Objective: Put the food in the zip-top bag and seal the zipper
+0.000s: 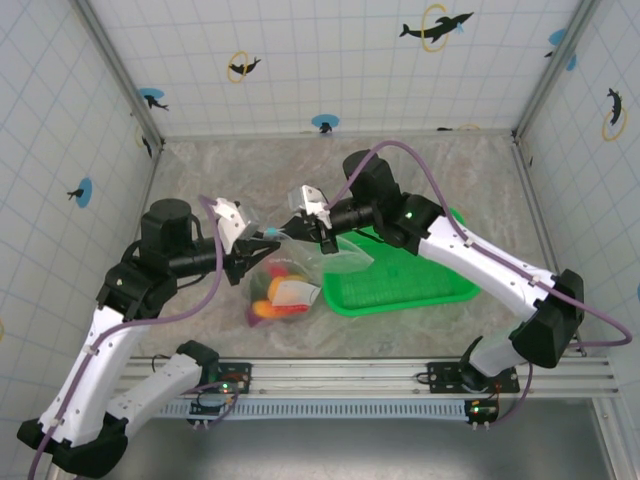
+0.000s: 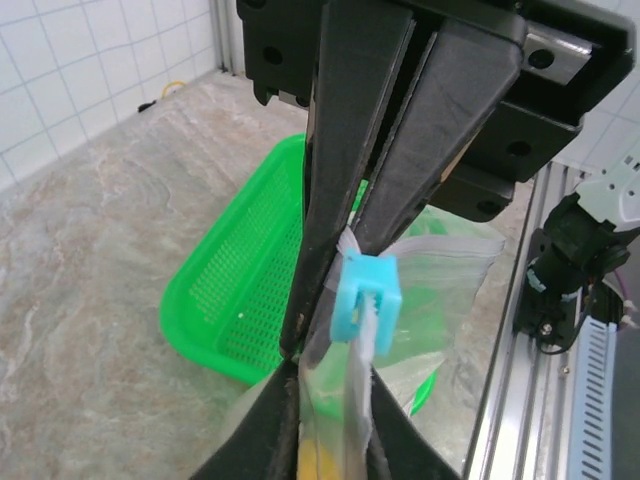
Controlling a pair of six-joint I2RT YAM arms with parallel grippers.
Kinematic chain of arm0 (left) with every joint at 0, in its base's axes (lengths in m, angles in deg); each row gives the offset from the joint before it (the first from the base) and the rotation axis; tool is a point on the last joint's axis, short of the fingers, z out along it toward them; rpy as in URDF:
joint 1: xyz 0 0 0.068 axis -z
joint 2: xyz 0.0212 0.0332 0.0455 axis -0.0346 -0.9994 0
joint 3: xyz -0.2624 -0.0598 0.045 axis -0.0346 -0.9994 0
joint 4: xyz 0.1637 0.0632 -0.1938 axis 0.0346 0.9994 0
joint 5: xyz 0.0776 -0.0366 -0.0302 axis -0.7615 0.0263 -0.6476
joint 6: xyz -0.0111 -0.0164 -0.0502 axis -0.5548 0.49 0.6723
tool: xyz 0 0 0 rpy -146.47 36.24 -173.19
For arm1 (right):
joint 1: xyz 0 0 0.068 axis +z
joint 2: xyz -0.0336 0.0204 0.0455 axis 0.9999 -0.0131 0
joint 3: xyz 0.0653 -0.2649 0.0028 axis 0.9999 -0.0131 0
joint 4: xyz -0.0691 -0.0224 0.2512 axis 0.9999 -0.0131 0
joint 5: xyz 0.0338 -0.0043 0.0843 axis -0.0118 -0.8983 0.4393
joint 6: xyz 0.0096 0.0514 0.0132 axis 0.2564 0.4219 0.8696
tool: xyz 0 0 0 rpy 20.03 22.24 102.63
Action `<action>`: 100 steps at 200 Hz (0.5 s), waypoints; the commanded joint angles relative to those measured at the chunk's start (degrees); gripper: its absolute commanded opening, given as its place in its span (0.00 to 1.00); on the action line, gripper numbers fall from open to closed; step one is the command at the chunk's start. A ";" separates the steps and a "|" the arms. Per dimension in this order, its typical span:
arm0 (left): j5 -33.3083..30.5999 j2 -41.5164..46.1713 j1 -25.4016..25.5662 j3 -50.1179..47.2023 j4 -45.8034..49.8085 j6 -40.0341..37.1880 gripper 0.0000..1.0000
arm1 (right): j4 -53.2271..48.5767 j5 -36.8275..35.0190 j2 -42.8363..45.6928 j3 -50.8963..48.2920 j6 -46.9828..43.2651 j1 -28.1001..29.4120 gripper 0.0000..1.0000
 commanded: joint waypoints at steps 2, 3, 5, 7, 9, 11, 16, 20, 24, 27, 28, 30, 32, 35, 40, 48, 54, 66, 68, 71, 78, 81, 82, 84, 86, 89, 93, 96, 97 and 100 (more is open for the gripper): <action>1.58 1.15 -0.27 3.02 -1.07 -1.24 0.18 | 0.14 -0.19 1.79 -1.78 -0.52 0.49 0.00; 1.58 1.15 -0.28 3.04 -1.07 -1.27 0.18 | 0.11 -0.17 1.80 -1.79 -0.49 0.50 0.00; 1.51 1.15 -0.24 3.10 -1.00 -1.32 0.18 | 0.11 -0.28 1.80 -1.84 -0.46 0.52 0.00; 1.53 1.15 -0.25 3.13 -0.98 -1.36 0.18 | 0.13 -0.25 1.80 -1.88 -0.45 0.51 0.00; 1.56 1.15 -0.28 3.16 -1.00 -1.34 0.18 | 0.18 -0.42 1.80 -2.00 -0.41 0.55 0.00; 1.57 1.15 -0.24 3.19 -0.98 -1.32 0.18 | 0.24 -0.48 1.85 -2.11 -0.42 0.51 0.00; 1.60 1.15 -0.28 3.19 -0.99 -1.27 0.18 | 0.40 -0.58 1.89 -2.32 -0.37 0.50 0.00; 1.71 1.21 -0.28 3.15 -0.98 -1.24 0.18 | 0.50 -0.67 1.89 -2.47 -0.30 0.50 0.00; 1.86 1.24 -0.27 3.06 -0.97 -1.27 0.18 | 0.66 -0.65 1.97 -2.63 -0.20 0.50 0.00; 1.96 1.24 -0.23 2.98 -0.98 -1.27 0.17 | 0.81 -0.67 1.98 -2.79 -0.11 0.50 0.00; 1.99 1.24 -0.26 2.97 -0.98 -1.25 0.17 | 0.88 -0.63 1.98 -2.87 -0.06 0.50 0.00; 2.00 1.24 -0.23 2.93 -0.96 -1.23 0.16 | 1.05 -0.64 1.98 -2.92 0.04 0.50 0.00; 2.08 1.24 -0.25 2.89 -0.97 -1.22 0.15 | 1.22 -0.60 2.04 -2.94 0.13 0.50 0.00; 2.15 1.24 -0.30 2.80 -0.98 -1.27 0.14 | 1.44 -0.59 2.06 -3.03 0.30 0.50 0.00; 2.31 1.24 -0.24 2.71 -0.98 -1.22 0.12 | 1.74 -0.54 2.07 -3.19 0.57 0.50 0.00; 2.58 1.23 -0.24 2.45 -1.13 -1.23 0.08 | 2.22 -0.54 2.07 -3.21 0.90 0.50 0.00; 2.71 1.20 -0.28 2.29 -1.15 -1.22 0.05 | 2.59 -0.58 2.07 -3.26 1.23 0.51 0.00; 3.02 1.15 -0.24 2.00 -1.15 -1.29 0.00 | 3.28 -0.46 2.02 -3.31 1.93 0.41 0.00; 3.03 1.15 -0.29 2.00 -1.15 -1.24 0.00 | 3.32 -0.49 1.99 -3.32 2.06 0.35 0.00; 3.00 1.20 -0.24 1.88 -1.23 -1.22 0.00 | 3.53 -0.48 1.98 -3.30 2.28 0.33 0.00; 3.01 1.31 -0.27 1.61 -1.32 -1.25 0.00 | 3.95 -0.44 2.04 -3.34 2.72 0.29 0.00; 2.94 1.46 -0.26 1.45 -1.41 -1.23 0.00 | 4.05 -0.48 2.06 -3.42 2.86 0.27 0.00; 2.87 1.48 -0.23 1.33 -1.41 -1.18 0.00 | 4.08 -0.49 2.07 -3.40 2.92 0.21 0.00; 2.78 1.56 -0.27 1.20 -1.48 -1.23 0.01 | 4.18 -0.48 2.07 -3.45 3.00 0.17 0.00; 2.66 1.69 -0.30 1.05 -1.54 -1.12 0.03 | 4.38 -0.45 2.07 -3.40 3.09 0.15 0.00; 2.42 1.83 -0.28 0.85 -1.70 -1.10 0.05 | 4.37 -0.45 2.12 -3.45 3.21 0.20 0.00; 2.00 2.17 -0.20 0.50 -1.83 -0.88 0.08 | 4.52 -0.40 2.16 -3.60 3.36 0.07 0.00; 1.72 2.31 -0.23 0.17 -2.05 -0.76 0.11 | 4.67 -0.41 2.15 -3.60 3.53 0.06 0.00; 1.60 2.39 -0.26 0.07 -2.13 -0.73 0.12 | 4.66 -0.41 2.20 -3.67 3.56 0.06 0.00; 1.40 2.65 -0.28 -0.20 -2.27 -0.63 0.14 | 4.78 -0.35 2.24 -3.69 3.65 0.06 0.00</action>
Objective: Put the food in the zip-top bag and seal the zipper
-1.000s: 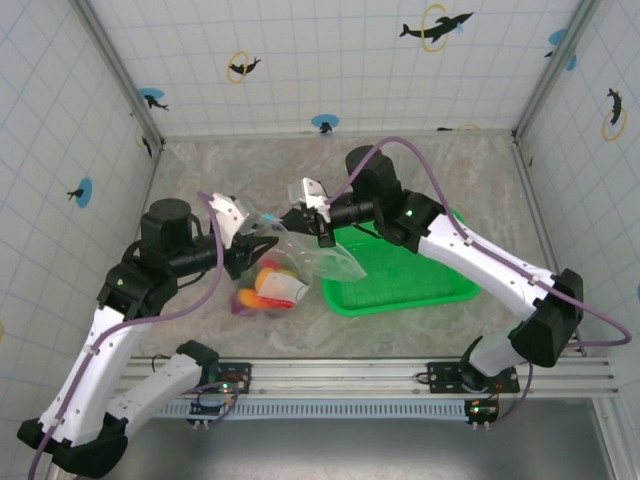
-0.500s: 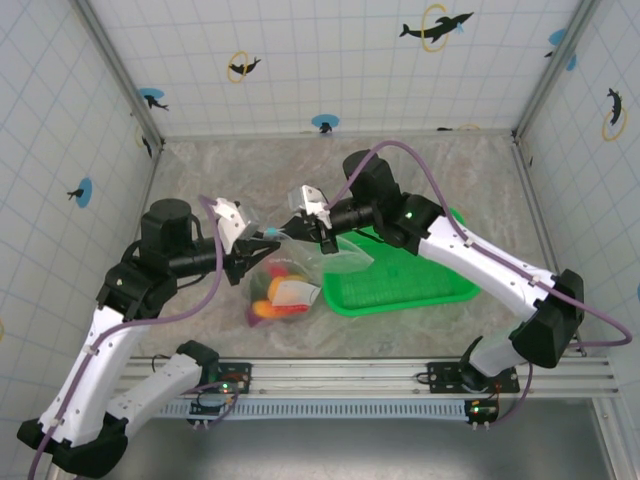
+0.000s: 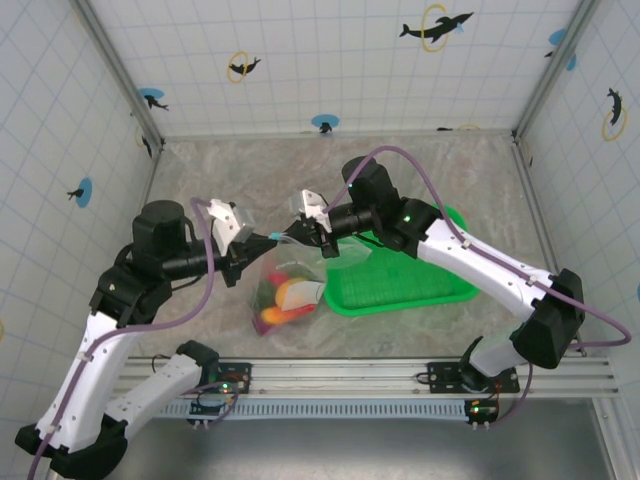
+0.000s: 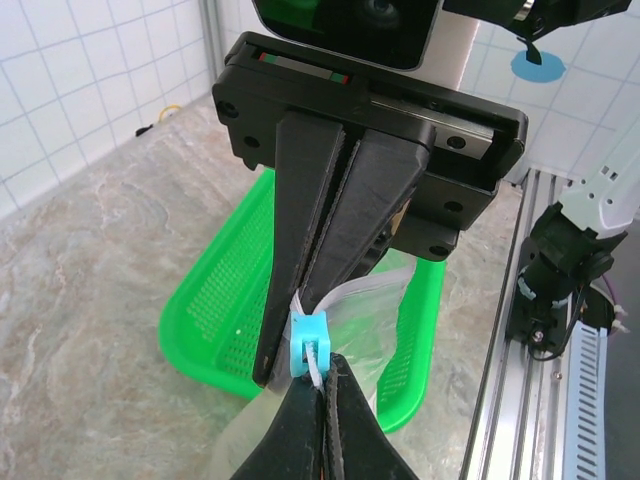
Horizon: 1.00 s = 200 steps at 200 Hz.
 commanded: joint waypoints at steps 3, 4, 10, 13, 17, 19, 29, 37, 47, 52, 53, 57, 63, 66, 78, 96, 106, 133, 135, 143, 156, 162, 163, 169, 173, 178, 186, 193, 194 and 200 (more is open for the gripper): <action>0.06 1.81 -0.31 -1.84 -2.60 -0.07 0.15 | 4.02 0.69 2.11 -1.24 1.98 -0.01 0.00; -0.03 1.89 -0.26 -1.95 -2.69 -0.05 0.16 | 4.11 0.69 2.17 -1.31 2.01 -0.03 0.00; -0.55 2.48 -0.26 -2.70 -3.27 0.25 0.18 | 4.44 0.68 2.26 -1.50 2.32 -0.05 0.00; -0.80 2.74 -0.30 -3.09 -3.66 0.51 0.18 | 4.62 0.68 2.35 -1.65 2.40 -0.10 0.00; -1.02 3.09 -0.29 -3.59 -4.17 0.87 0.19 | 4.84 0.70 2.41 -1.77 2.58 -0.08 0.00; -1.13 3.28 -0.30 -3.87 -4.40 1.04 0.19 | 4.99 0.69 2.40 -1.91 2.68 -0.12 0.00; -1.07 3.77 -0.31 -4.74 -5.21 1.79 0.19 | 5.40 0.77 2.62 -2.23 2.98 -0.09 0.00; -0.71 3.89 -0.28 -5.16 -5.57 2.16 0.18 | 5.63 0.85 2.66 -2.43 3.31 -0.05 0.00; -0.31 3.82 -0.31 -5.39 -5.83 2.56 0.15 | 5.62 0.95 2.75 -2.52 3.46 0.04 0.00; -0.22 3.82 -0.25 -5.40 -6.02 2.66 0.13 | 5.62 0.94 2.75 -2.56 3.49 0.04 0.00; -0.21 3.77 -0.28 -5.40 -6.07 2.69 0.13 | 5.61 0.94 2.75 -2.54 3.47 0.04 0.00; -0.18 3.73 -0.29 -5.41 -6.18 2.78 0.12 | 5.61 0.94 2.75 -2.60 3.59 0.04 0.00; -0.21 3.64 -0.31 -5.48 -6.31 2.88 0.12 | 5.65 0.99 2.75 -2.70 3.57 0.17 0.00; -0.25 3.56 -0.24 -5.48 -6.42 2.90 0.11 | 5.63 0.95 2.75 -2.75 3.57 0.13 0.00; -0.20 3.34 -0.31 -5.48 -6.56 3.06 0.10 | 5.85 0.77 2.84 -2.80 3.76 0.13 0.00; 0.11 2.95 -0.31 -5.57 -6.47 3.17 0.07 | 5.96 0.66 2.84 -2.79 4.12 0.13 0.00; 0.47 2.77 -0.29 -5.74 -6.56 3.18 0.04 | 6.19 0.66 2.92 -2.80 4.36 0.13 0.00; 0.79 2.67 -0.23 -6.51 -7.41 3.55 0.00 | 6.66 0.75 2.92 -3.11 5.59 -0.09 0.00; 0.88 2.67 -0.29 -6.53 -7.43 3.58 0.00 | 6.72 0.70 2.92 -3.06 5.67 -0.17 0.00; 0.86 2.67 -0.29 -6.62 -7.52 3.50 0.00 | 6.85 0.59 2.84 -3.09 6.22 -0.30 0.00; 0.51 2.72 -0.26 -6.63 -7.61 3.54 0.00 | 7.30 0.51 3.05 -3.22 7.31 -0.78 0.00; 0.12 2.83 -0.26 -6.62 -7.62 3.51 0.00 | 7.47 0.36 3.21 -3.45 7.67 -1.02 0.00; 0.05 2.84 -0.28 -6.58 -7.66 3.50 0.00 | 7.56 0.30 3.21 -3.51 7.76 -1.10 0.00; -0.38 2.93 -0.31 -6.62 -7.73 3.43 0.00 | 7.49 0.17 3.51 -3.70 8.11 -1.60 0.00; -0.61 3.01 -0.26 -6.63 -7.79 3.42 0.00 | 7.48 0.13 3.76 -3.87 8.38 -1.88 0.01; -0.89 3.15 -0.30 -6.69 -7.87 3.50 0.00 | 7.44 0.00 4.15 -4.14 8.66 -2.27 0.04; -1.39 3.41 -0.28 -6.79 -8.04 3.52 0.00 | 6.89 -0.77 4.86 -4.42 8.67 -2.94 0.10; -1.91 3.63 -0.29 -6.87 -8.11 3.58 0.00 | 6.32 -1.22 5.70 -4.72 8.53 -3.53 0.14; -1.98 3.63 -0.30 -6.88 -8.08 3.59 0.00 | 6.27 -1.32 5.81 -4.76 8.45 -3.64 0.15; -2.29 3.79 -0.29 -6.96 -8.22 3.67 0.00 | 6.12 -1.55 6.64 -5.24 8.39 -4.24 0.16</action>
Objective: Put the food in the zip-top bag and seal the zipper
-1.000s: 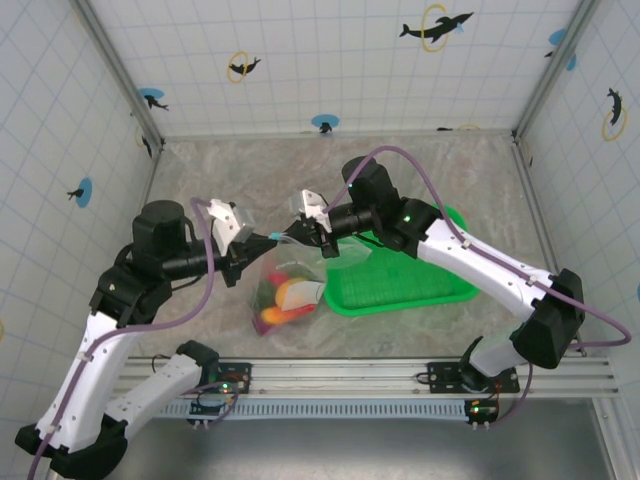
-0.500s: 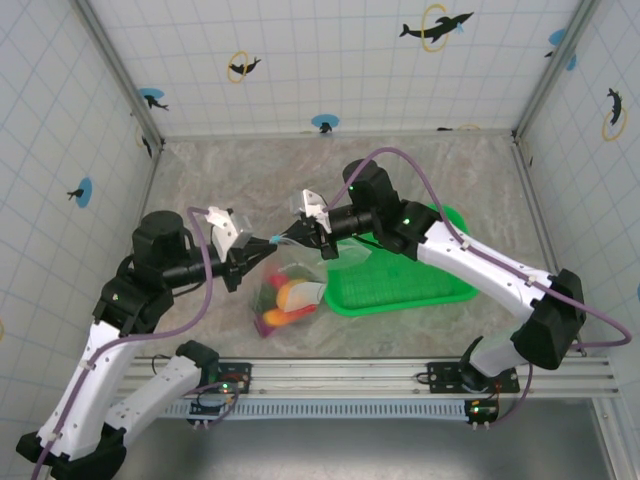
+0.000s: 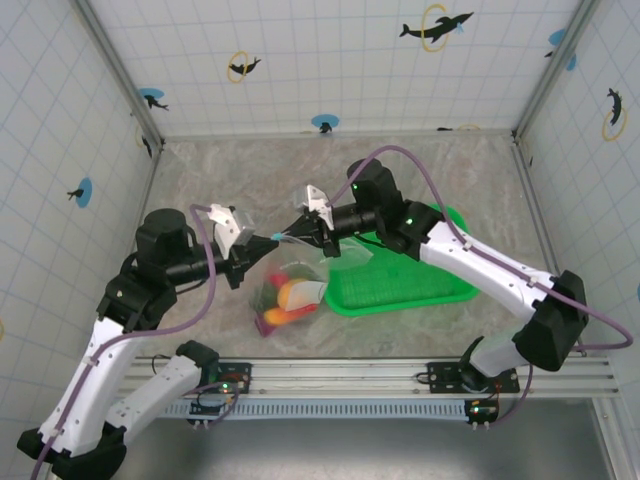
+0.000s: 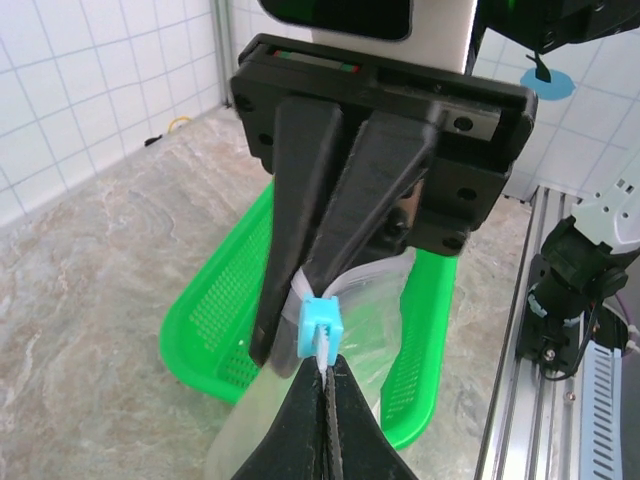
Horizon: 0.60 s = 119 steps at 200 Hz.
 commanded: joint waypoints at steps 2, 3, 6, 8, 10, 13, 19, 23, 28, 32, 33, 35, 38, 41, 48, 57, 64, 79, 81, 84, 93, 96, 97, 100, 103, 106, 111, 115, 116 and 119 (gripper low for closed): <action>-1.32 0.93 -0.28 -0.79 -1.50 0.57 0.00 | 2.17 -1.15 5.38 -2.03 0.88 -2.77 0.17; -1.36 0.97 -0.29 -0.79 -1.45 0.57 0.00 | 2.20 -1.17 5.55 -2.14 0.88 -2.90 0.17; -1.47 1.08 -0.30 -0.87 -1.52 0.64 0.00 | 2.19 -1.18 6.00 -2.39 0.82 -3.25 0.17; -1.57 1.17 -0.26 -0.94 -1.64 0.61 0.00 | 2.16 -1.14 6.30 -2.55 0.85 -3.52 0.18; -1.59 1.23 -0.29 -0.96 -1.73 0.76 0.00 | 2.22 -1.11 6.61 -2.70 0.88 -3.78 0.18; -1.64 1.31 -0.30 -1.17 -1.89 0.79 0.00 | 2.09 -1.16 7.07 -2.95 0.89 -4.12 0.19; -1.83 1.45 -0.24 -1.39 -2.16 0.97 0.00 | 1.90 -1.17 7.93 -3.25 0.85 -4.71 0.20; -2.03 1.58 -0.29 -1.60 -2.32 1.09 0.00 | 1.53 -1.14 8.43 -3.38 0.80 -5.13 0.20; -2.38 1.72 -0.31 -1.92 -2.54 1.22 0.00 | 1.14 -1.02 8.95 -3.39 0.65 -5.65 0.20; -2.66 1.84 -0.31 -2.12 -2.70 1.36 0.00 | 0.76 -0.88 9.41 -3.39 0.63 -5.87 0.20; -2.73 1.87 -0.31 -2.16 -2.71 1.36 0.00 | 0.70 -0.86 9.50 -3.39 0.58 -5.99 0.20; -2.78 1.85 -0.31 -2.25 -2.86 1.43 0.00 | 0.45 -0.78 9.63 -3.30 0.53 -6.16 0.20; -2.80 2.01 -0.31 -2.42 -3.03 1.49 0.00 | 0.21 -0.54 9.86 -3.16 0.44 -6.33 0.20; -2.80 2.04 -0.26 -2.55 -3.26 1.60 0.00 | -0.09 -0.35 10.04 -3.01 0.45 -6.42 0.20; -2.65 2.22 -0.33 -2.87 -3.66 1.84 0.00 | -0.45 0.32 10.28 -2.64 0.47 -6.54 0.19; -2.33 2.20 -0.26 -3.15 -3.94 1.89 0.00 | -0.60 1.75 10.15 -2.01 1.14 -6.54 0.19; -2.07 2.08 -0.31 -3.25 -3.96 1.89 0.00 | -1.05 2.84 9.72 -1.10 1.64 -6.03 0.20; -1.34 1.81 -0.28 -3.34 -3.96 1.25 0.00 | -3.34 3.14 8.04 1.51 1.51 -4.14 0.22; -1.31 1.81 -0.26 -3.34 -3.91 1.14 0.00 | -3.55 3.10 7.80 1.77 1.47 -3.70 0.22; -1.19 1.74 -0.29 -3.34 -3.95 0.95 0.00 | -3.79 3.03 7.49 2.12 1.35 -3.27 0.23; -0.92 1.59 -0.31 -3.34 -4.02 0.76 0.00 | -4.17 3.16 6.73 3.25 1.36 -2.04 0.25; -0.70 1.55 -0.33 -3.34 -4.04 0.67 0.00 | -4.24 3.30 6.64 3.39 1.43 -1.81 0.25; -0.65 1.51 -0.32 -3.34 -4.04 0.67 0.00 | -4.26 3.34 6.49 3.51 1.42 -1.71 0.25; -0.40 1.46 -0.29 -3.34 -4.02 0.63 0.00 | -4.35 3.48 6.10 3.85 1.53 -1.48 0.26; -0.24 1.38 -0.26 -3.34 -4.02 0.52 0.00 | -4.48 3.63 5.84 4.13 1.57 -1.21 0.26; -0.05 1.31 -0.29 -3.34 -4.04 0.49 0.00 | -4.71 3.72 5.55 4.56 1.59 -0.88 0.27; 0.28 1.21 -0.25 -3.34 -4.04 0.48 0.00 | -4.99 4.02 4.99 5.05 1.55 -0.60 0.27; 0.45 1.05 -0.23 -3.34 -4.05 0.48 0.00 | -5.27 4.13 4.58 5.41 1.55 -0.49 0.27; 0.49 1.03 -0.27 -3.34 -4.05 0.53 0.00 | -5.34 4.24 4.45 5.49 1.53 -0.44 0.27; 0.68 0.94 -0.30 -3.30 -4.05 0.44 0.00 | -5.47 4.40 4.16 5.72 1.53 -0.30 0.28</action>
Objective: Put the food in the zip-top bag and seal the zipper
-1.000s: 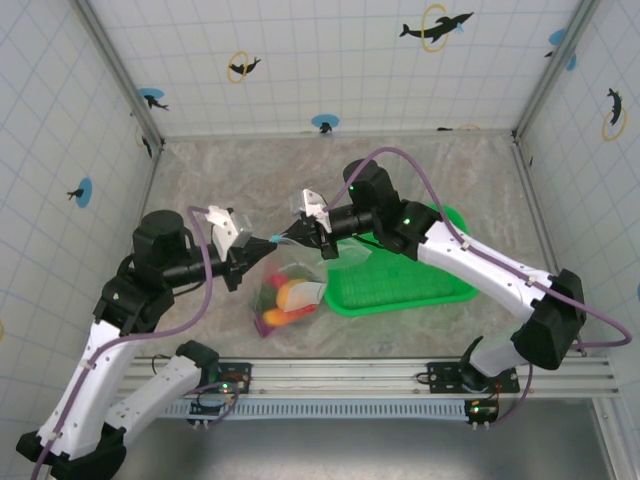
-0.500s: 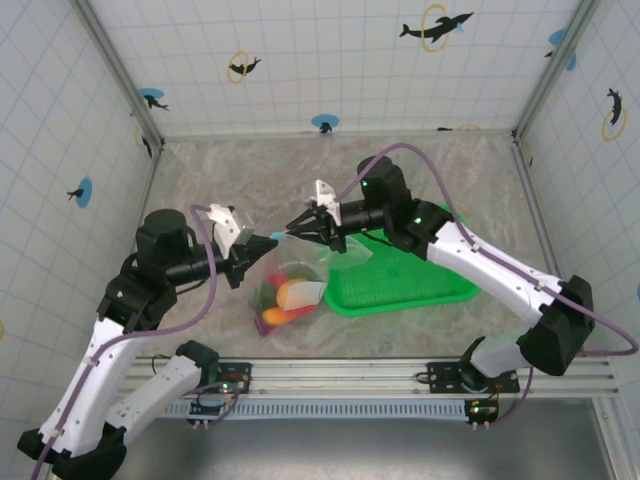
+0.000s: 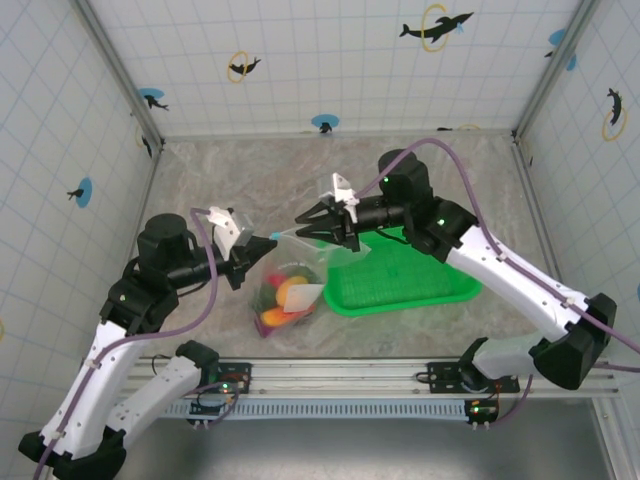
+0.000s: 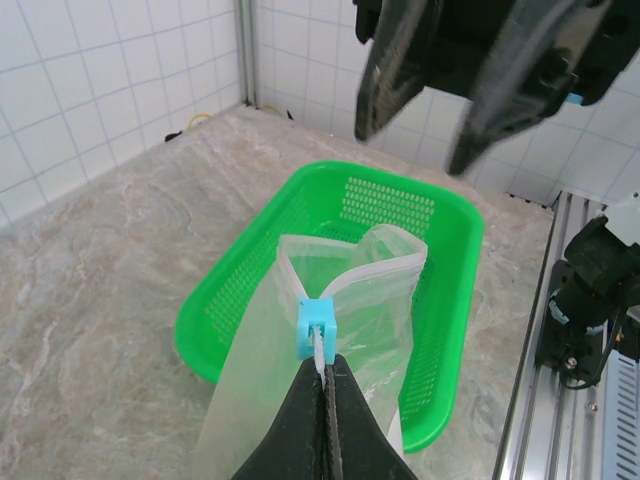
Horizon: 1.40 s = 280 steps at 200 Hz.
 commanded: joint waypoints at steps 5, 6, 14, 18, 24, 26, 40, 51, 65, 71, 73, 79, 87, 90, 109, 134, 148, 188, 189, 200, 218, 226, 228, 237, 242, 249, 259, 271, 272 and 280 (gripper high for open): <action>2.72 -0.55 -0.30 -0.24 -1.72 -0.88 0.00 | -2.37 2.39 -2.48 4.11 0.54 1.36 0.29; 2.75 -0.55 -0.30 -0.22 -1.68 -0.88 0.00 | -2.38 2.42 -2.57 4.14 0.54 1.42 0.29; 2.93 -0.64 -0.30 -0.15 -1.64 -1.04 0.00 | -2.46 2.67 -3.17 4.37 0.50 1.56 0.30; 2.90 -0.72 -0.31 -0.11 -1.54 -1.11 0.00 | -2.37 2.63 -3.53 4.52 0.39 1.75 0.31; 2.90 -0.73 -0.24 -0.11 -1.54 -1.14 0.00 | -2.35 2.62 -3.93 4.61 0.44 1.87 0.31; 3.00 -0.73 -0.29 -0.11 -1.55 -1.11 0.00 | -2.25 2.56 -4.08 4.61 0.39 1.90 0.31; 3.28 -0.71 -0.23 -0.02 -1.55 -1.13 0.00 | -1.57 2.58 -4.83 4.86 0.54 2.09 0.33; 3.47 -0.73 -0.28 0.11 -1.39 -1.12 0.00 | -0.86 2.86 -5.37 4.96 1.00 2.18 0.33; 3.65 -0.90 -0.30 0.29 -1.03 -1.22 0.00 | -0.37 3.47 -6.27 5.36 1.48 2.31 0.33; 3.65 -0.91 -0.25 0.33 -0.95 -1.23 0.00 | -0.37 3.66 -6.66 5.72 1.56 2.36 0.33; 3.65 -0.91 -0.27 0.38 -0.94 -1.25 0.00 | -0.35 3.74 -6.88 5.78 1.59 2.35 0.33; 3.64 -0.97 -0.26 0.42 -0.93 -1.26 0.00 | -0.42 3.81 -7.25 6.05 1.52 2.49 0.34; 3.71 -0.99 -0.34 0.42 -0.94 -1.22 0.00 | -0.42 3.97 -7.64 6.28 1.46 2.45 0.34; 3.81 -0.99 -0.34 0.49 -0.96 -1.22 0.00 | -0.31 3.95 -7.74 6.32 1.50 2.49 0.34; 3.99 -1.01 -0.28 0.51 -0.94 -1.19 0.00 | 0.23 4.18 -8.34 6.56 1.47 2.37 0.34; 4.12 -1.00 -0.30 0.38 -0.94 -1.14 0.00 | 0.08 5.19 -9.06 7.03 1.66 2.18 0.30; 4.00 -0.99 -0.30 0.42 -0.87 -1.23 0.00 | -0.64 5.90 -9.48 7.27 1.66 1.88 0.24; 3.65 -1.48 -0.31 0.82 -0.78 -1.31 0.00 | -1.23 6.94 -9.51 6.40 1.54 1.08 0.21; 3.65 -1.50 -0.31 0.84 -0.77 -1.36 0.00 | -1.20 6.98 -9.51 6.39 1.57 1.06 0.21; 3.53 -1.61 -0.31 0.93 -0.72 -1.48 0.00 | -1.08 7.35 -9.67 6.22 1.71 0.95 0.20; 3.41 -1.79 -0.33 0.83 -0.68 -1.52 0.00 | -1.13 7.89 -9.86 6.13 1.98 0.95 0.16; 3.19 -1.85 -0.29 0.74 -0.76 -1.49 0.00 | -1.12 7.90 -9.86 5.94 2.06 0.90 0.16; 3.12 -1.87 -0.28 0.68 -0.76 -1.44 0.00 | -1.11 7.90 -9.80 5.87 2.09 0.91 0.16; 3.03 -1.87 -0.30 0.60 -0.92 -1.31 0.00 | -1.01 7.81 -9.78 5.60 2.19 0.87 0.20; 3.07 -1.87 -0.25 0.51 -1.02 -1.31 0.00 | -0.92 7.75 -9.70 5.38 2.35 0.86 0.22; 3.13 -1.96 -0.30 0.51 -1.03 -1.31 0.00 | -0.77 7.85 -9.61 5.13 2.45 0.86 0.24; 3.20 -2.14 -0.30 0.55 -1.19 -1.30 0.00 | -0.74 7.89 -9.60 4.86 2.49 0.86 0.25; 3.14 -2.31 -0.31 0.73 -1.37 -1.31 0.00 | -0.84 7.98 -9.62 4.54 2.63 0.77 0.25; 3.18 -2.31 -0.27 0.75 -1.33 -1.31 0.00 | -0.87 8.03 -9.61 4.54 2.65 0.77 0.25; 3.20 -2.30 -0.29 0.77 -1.55 -1.30 0.00 | -0.97 8.16 -9.60 4.32 2.59 0.75 0.25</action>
